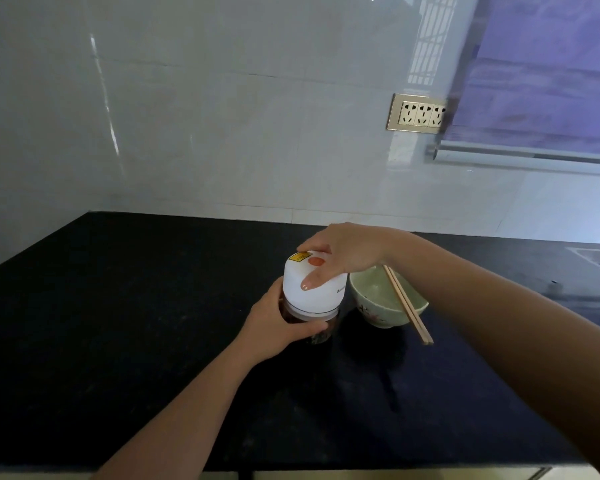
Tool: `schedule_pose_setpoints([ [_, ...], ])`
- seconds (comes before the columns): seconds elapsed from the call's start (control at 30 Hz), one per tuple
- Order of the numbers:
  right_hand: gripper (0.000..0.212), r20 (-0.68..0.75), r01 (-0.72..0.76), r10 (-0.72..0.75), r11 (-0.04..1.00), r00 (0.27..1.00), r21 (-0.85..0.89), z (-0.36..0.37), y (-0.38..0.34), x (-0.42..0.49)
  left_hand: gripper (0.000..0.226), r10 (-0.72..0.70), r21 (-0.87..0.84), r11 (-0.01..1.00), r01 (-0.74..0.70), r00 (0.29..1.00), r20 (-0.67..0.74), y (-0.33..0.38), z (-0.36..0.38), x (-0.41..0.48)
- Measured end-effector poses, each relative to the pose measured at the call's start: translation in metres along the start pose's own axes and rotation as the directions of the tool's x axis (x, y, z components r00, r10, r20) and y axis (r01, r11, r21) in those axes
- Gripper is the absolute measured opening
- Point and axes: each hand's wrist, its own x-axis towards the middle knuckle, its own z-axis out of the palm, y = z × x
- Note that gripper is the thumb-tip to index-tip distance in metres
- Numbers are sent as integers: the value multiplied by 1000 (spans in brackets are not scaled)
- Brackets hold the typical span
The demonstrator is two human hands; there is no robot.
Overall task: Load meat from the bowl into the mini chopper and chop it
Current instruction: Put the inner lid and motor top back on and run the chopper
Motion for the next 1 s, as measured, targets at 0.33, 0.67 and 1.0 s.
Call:
schedule_pose_setpoints([
  [0.33, 69, -33, -61, 58, 991, 998, -116, 3, -7, 3, 93, -3, 0, 1000, 3, 1000, 3, -2, 1, 1],
  [0.67, 67, -39, -274, 276, 911, 960, -307, 5, -31, 13, 99, -3, -6, 1000, 3, 1000, -1, -3, 1, 1],
  [1.0, 71, 40, -327, 351, 903, 936, -278, -1, -42, 14, 92, 7, -25, 1000, -7, 1000, 1, -2, 1, -2],
])
